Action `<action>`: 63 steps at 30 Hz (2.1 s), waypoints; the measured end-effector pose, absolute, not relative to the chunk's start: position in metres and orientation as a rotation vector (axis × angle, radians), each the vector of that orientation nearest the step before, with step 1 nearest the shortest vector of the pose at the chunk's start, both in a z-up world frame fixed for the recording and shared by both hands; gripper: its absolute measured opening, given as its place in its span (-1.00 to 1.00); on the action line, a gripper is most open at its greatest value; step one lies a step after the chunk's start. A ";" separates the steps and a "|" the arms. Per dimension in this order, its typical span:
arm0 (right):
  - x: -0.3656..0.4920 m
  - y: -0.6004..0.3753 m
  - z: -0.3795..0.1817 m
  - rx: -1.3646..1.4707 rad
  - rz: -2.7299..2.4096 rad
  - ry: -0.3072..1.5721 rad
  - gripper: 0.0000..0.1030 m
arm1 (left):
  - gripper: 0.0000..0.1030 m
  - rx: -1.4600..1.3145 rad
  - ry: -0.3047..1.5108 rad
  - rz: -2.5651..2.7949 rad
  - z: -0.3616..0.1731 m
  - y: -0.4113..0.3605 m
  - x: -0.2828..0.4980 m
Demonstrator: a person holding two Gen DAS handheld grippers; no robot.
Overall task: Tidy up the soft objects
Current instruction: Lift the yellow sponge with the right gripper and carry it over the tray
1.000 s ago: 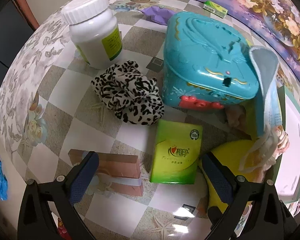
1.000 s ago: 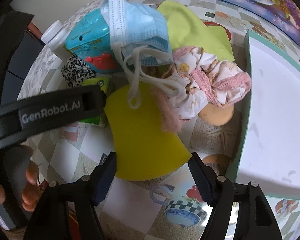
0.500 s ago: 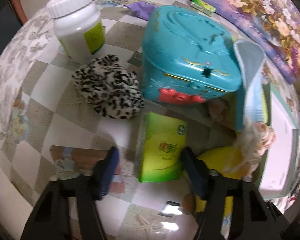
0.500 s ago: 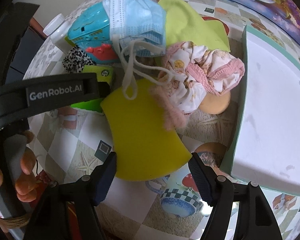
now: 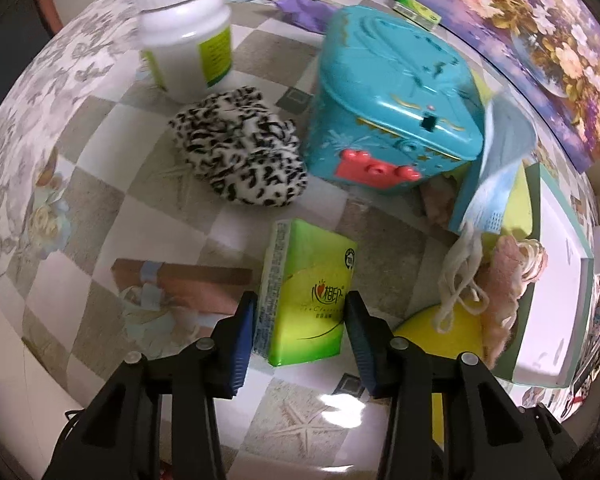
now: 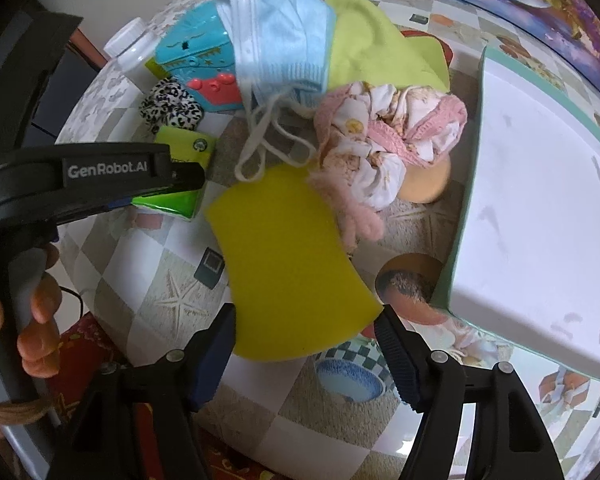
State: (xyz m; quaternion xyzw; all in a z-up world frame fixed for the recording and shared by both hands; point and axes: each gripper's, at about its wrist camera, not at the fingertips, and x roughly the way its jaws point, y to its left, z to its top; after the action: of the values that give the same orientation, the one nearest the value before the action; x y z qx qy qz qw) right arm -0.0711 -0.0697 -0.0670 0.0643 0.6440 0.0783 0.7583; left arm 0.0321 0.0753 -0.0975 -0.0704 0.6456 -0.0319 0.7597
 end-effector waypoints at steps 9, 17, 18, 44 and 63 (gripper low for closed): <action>-0.082 -0.093 -0.041 0.174 0.145 1.344 0.37 | -0.13 -0.169 1.378 -0.032 -0.087 0.097 0.019; -0.094 -0.102 -0.009 0.216 0.152 1.239 0.37 | -0.13 -0.181 1.344 -0.027 -0.069 0.097 0.018; -0.096 -0.103 -0.003 0.223 0.160 1.218 0.37 | -0.13 -0.182 1.340 -0.027 -0.067 0.098 0.018; -0.105 -0.120 0.052 0.353 0.178 0.888 0.37 | -0.13 -0.185 1.275 -0.007 -0.045 0.104 0.009; -0.104 -0.145 0.042 0.416 0.048 0.912 0.37 | -0.13 -0.161 1.268 0.002 -0.042 0.102 0.009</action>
State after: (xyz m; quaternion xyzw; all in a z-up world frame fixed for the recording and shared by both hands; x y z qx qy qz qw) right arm -0.1036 -0.1453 0.0422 0.1993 0.4373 0.0229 0.8767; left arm 0.0089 0.1024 -0.0416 -0.0753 0.5917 0.0010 0.8026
